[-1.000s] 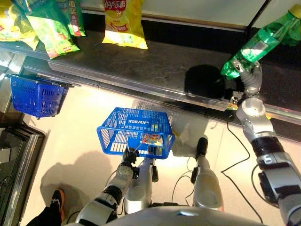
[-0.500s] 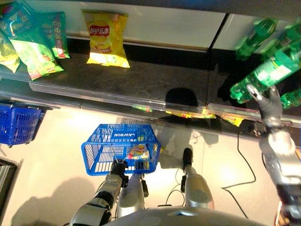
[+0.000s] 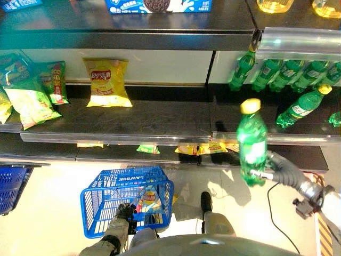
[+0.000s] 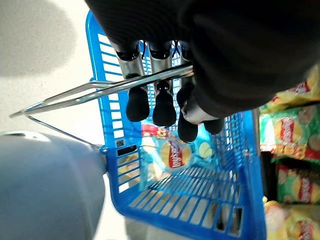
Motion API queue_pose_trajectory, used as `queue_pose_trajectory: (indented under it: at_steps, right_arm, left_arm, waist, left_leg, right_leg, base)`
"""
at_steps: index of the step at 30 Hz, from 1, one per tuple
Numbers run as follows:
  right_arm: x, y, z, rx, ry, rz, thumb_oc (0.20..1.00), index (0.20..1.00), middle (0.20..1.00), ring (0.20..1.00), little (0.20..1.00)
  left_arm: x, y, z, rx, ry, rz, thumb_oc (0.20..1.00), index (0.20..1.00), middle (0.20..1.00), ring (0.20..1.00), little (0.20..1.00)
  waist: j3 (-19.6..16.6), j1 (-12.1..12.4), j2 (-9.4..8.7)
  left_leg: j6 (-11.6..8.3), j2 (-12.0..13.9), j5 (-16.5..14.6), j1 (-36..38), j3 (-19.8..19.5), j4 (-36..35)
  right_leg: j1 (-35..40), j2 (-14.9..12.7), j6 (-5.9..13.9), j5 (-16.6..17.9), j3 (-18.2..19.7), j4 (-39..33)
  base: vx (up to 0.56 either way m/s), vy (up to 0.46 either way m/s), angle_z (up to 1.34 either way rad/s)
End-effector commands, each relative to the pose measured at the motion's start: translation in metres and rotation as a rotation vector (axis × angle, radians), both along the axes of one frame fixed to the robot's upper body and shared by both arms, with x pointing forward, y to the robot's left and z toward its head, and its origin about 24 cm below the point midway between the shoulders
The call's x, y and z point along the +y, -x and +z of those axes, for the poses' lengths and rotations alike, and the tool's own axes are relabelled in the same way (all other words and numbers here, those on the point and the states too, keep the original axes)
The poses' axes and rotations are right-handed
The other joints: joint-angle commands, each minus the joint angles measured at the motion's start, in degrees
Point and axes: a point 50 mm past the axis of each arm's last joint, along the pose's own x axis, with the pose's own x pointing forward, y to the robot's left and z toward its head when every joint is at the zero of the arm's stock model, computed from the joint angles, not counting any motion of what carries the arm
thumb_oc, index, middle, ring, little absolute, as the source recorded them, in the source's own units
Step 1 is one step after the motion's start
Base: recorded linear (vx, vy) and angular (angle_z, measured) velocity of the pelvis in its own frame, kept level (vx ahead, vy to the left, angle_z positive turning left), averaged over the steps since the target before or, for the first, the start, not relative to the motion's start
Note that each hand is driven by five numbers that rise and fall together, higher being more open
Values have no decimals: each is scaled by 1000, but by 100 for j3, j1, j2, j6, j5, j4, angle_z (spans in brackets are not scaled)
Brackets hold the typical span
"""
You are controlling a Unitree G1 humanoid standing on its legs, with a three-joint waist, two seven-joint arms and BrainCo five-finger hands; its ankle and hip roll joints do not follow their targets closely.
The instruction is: Pick up the snacks into the basket
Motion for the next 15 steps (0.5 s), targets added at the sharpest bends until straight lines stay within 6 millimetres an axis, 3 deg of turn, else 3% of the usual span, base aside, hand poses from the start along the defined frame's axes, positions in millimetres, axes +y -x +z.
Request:
queue_pose_trajectory:
  at_steps: [1,2,3,6,7,8,9,10,12,13,14,15]
  right_arm:
    - [8,-14,-21,-64,204,46,200,200,200,200,200]
    - [10,-16,-23,-68,201,49,200,200,200,200,200]
    - [9,-21,-58,-13,320,4,200,200,200,200,200]
    - [26,-36,-94,41,382,-1,200,200,200,200,200]
    - [26,-36,-94,41,381,0,200,200,200,200,200]
    - [38,-47,-101,24,430,28,200,200,200,200,200]
    - [39,-48,-102,21,429,29,200,200,200,200,200]
    - [54,-55,-117,58,467,66,200,200,200,200,200]
    - [61,-65,-117,38,484,75,200,200,200,200,200]
    - [74,-76,-122,41,519,113,200,200,200,200,200]
    - [75,-77,-122,38,518,113,200,200,200,200,200]
    - [90,-89,-120,19,512,136,200,200,200,200,200]
  left_arm:
    - [16,-47,26,-188,-58,50,200,200,200,200,200]
    - [18,-47,26,-189,-64,53,200,200,200,200,200]
    - [8,-73,41,-299,-61,13,200,200,200,200,200]
    - [-8,-108,65,-437,-37,-46,200,200,200,200,200]
    - [-8,-108,65,-438,-37,-45,200,200,200,200,200]
    - [-23,-126,79,-512,-28,-89,200,200,200,200,200]
    - [-22,-127,80,-514,-30,-87,200,200,200,200,200]
    - [-45,-147,97,-592,-1,-144,200,200,200,200,200]
    - [-53,-158,109,-641,5,-175,200,200,200,200,200]
    - [-73,-171,126,-718,37,-232,200,200,200,200,200]
    - [-73,-172,127,-719,36,-231,200,200,200,200,200]
    - [-90,-182,144,-791,47,-291,200,200,200,200,200]
  waist:
    - [157,186,-16]
    - [162,165,-44]
    - [294,268,13]
    - [560,340,22]
    - [563,336,19]
    - [679,390,63]
    - [691,381,54]
    - [854,426,97]
    - [936,439,101]
    - [1059,484,142]
    - [1067,479,135]
    - [1174,528,186]
  left_leg:
    - [-131,-67,-85,-18,-64,36]
    - [-131,-67,-85,-21,-72,36]
    - [-107,-87,-43,-112,-145,36]
    - [-90,-113,27,-245,-246,36]
    - [-89,-114,28,-244,-247,36]
    - [-85,-138,52,-332,-287,36]
    - [-84,-138,53,-336,-288,36]
    - [-86,-156,95,-451,-338,36]
    - [-81,-161,115,-509,-360,36]
    - [-75,-191,162,-614,-397,36]
    - [-75,-191,163,-619,-398,36]
    - [-80,-203,213,-716,-428,36]
  right_leg:
    - [-422,-160,434,59,76,206]
    - [-420,-161,434,57,67,205]
    - [-478,-184,437,78,19,234]
    - [-561,-220,431,97,-37,275]
    - [-560,-221,431,96,-37,276]
    - [-626,-240,425,112,-57,295]
    - [-631,-241,425,111,-57,300]
    - [-740,-262,424,139,-68,335]
    - [-803,-269,417,146,-73,364]
    - [-896,-282,408,163,-76,398]
    - [-903,-283,408,161,-76,404]
    - [-985,-302,404,173,-99,432]
  base:
    - [-38,-14,8]
    - [-99,-21,7]
    - [-117,-15,11]
    - [-119,-3,16]
    - [-94,9,25]
    - [-56,14,10]
    - [-133,22,6]
    - [-110,8,5]
    - [-96,7,8]
    - [-51,7,16]
    - [-89,20,23]
    - [-41,13,16]
